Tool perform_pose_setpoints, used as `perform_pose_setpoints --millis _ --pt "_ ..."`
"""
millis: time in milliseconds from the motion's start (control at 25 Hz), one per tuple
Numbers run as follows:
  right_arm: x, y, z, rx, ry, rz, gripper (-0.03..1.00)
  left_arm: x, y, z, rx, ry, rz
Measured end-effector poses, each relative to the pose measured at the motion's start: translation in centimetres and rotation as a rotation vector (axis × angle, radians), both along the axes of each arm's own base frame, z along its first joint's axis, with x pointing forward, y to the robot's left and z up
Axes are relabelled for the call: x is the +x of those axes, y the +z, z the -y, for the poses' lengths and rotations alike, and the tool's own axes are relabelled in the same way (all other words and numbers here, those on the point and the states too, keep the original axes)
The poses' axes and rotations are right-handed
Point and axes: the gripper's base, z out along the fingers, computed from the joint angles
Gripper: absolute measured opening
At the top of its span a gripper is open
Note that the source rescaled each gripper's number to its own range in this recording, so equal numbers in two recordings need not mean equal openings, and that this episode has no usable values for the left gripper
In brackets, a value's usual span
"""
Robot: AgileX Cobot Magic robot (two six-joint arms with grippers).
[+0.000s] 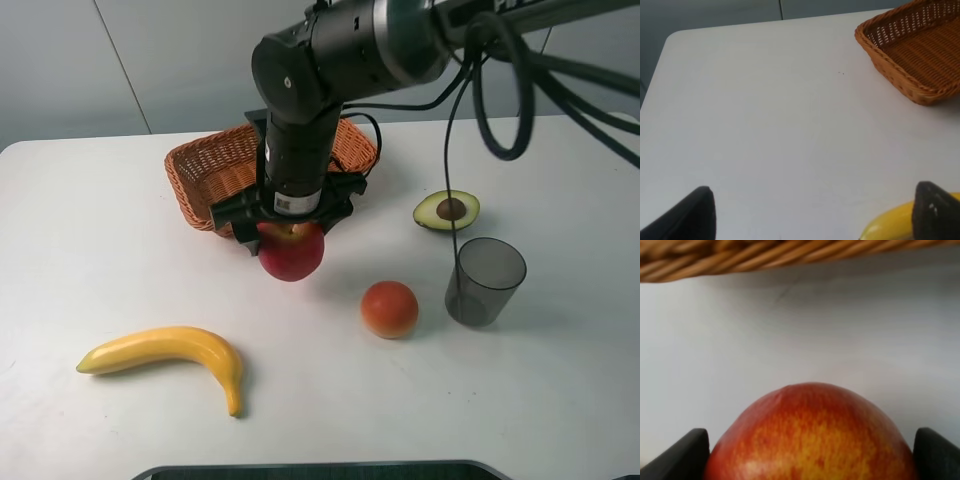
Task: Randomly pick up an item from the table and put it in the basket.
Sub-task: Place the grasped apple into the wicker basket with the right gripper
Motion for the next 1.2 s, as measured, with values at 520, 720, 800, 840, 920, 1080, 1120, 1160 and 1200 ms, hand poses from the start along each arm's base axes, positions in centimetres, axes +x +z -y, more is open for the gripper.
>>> perform_pose_setpoints --millis 520,720,800,840,920,1080,1120,1160,1200 --pt "4.3 6.5 1.9 0.194 0.052 0.275 0.00 0.0 0.0 0.0 0.000 0.000 0.000" --pt "6.4 6.9 1.8 0.274 0.058 0.435 0.00 0.0 0.0 0.0 0.000 0.000 0.000" --pt "7.2 6.1 2.0 0.260 0.069 0.465 0.00 0.0 0.0 0.0 0.000 0.000 0.000" --pt "7.5 5.4 2.0 0.245 0.076 0.469 0.00 0.0 0.0 0.0 0.000 0.000 0.000" --pt "7.9 4.0 1.9 0.226 0.087 0.466 0.00 0.0 0.0 0.0 0.000 0.000 0.000" --pt "8.5 0.8 1.4 0.206 0.094 0.437 0.00 0.0 0.0 0.0 0.000 0.000 0.000" --pt "8.5 0.3 1.3 0.205 0.095 0.433 0.00 0.0 0.0 0.0 0.000 0.000 0.000" --pt "8.6 -0.2 1.2 0.203 0.096 0.430 0.00 0.0 0.0 0.0 0.000 0.000 0.000" --pt "8.7 -0.5 1.1 0.204 0.096 0.430 0.00 0.0 0.0 0.0 0.002 -0.001 0.000"
